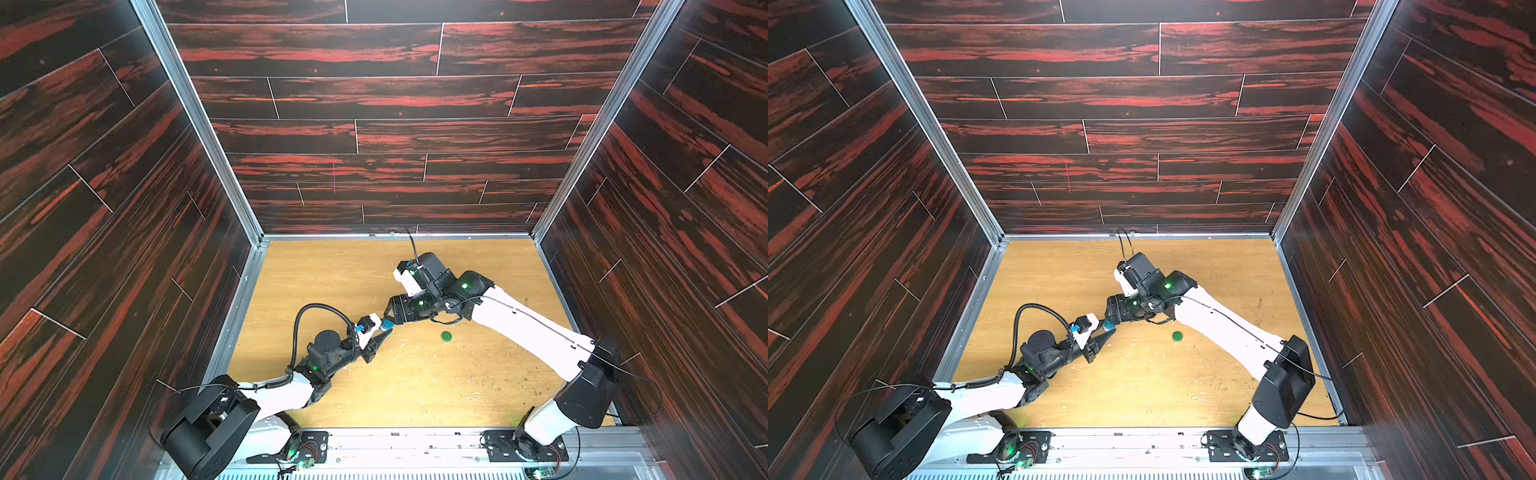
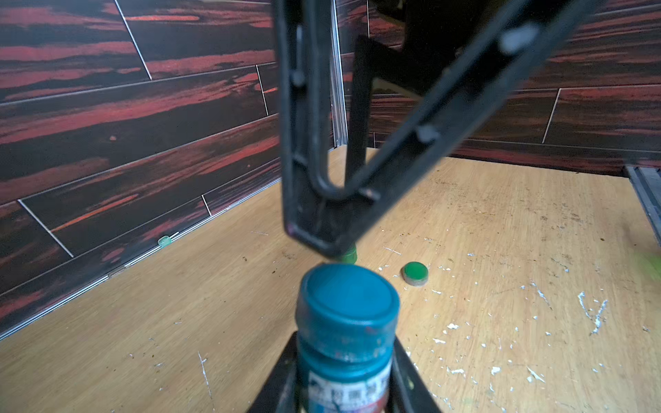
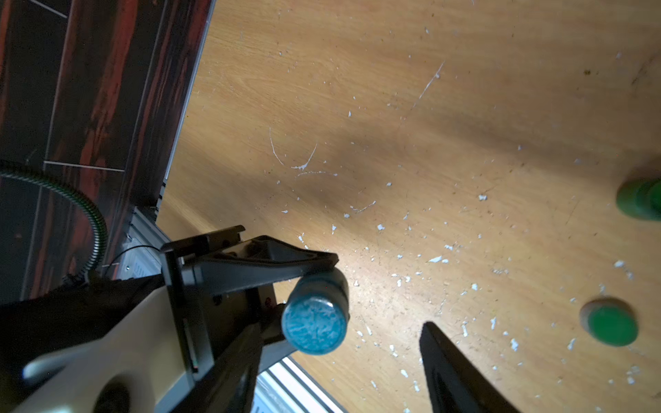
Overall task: Close the paint jar lid
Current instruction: Screw the lid onto the paint jar.
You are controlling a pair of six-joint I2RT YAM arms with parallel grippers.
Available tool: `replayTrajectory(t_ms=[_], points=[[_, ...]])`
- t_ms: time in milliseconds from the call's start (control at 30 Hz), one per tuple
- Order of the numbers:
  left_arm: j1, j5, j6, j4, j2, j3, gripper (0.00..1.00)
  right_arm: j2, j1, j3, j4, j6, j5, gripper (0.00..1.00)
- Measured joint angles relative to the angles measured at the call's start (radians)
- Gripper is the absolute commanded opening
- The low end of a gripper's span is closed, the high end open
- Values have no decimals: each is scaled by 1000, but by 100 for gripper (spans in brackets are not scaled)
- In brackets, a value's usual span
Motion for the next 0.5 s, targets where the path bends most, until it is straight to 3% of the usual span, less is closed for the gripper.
replayTrajectory(t_ms=[500], points=[[0, -3, -10, 5, 27, 11, 26, 25, 24, 0, 17, 82, -4, 59]])
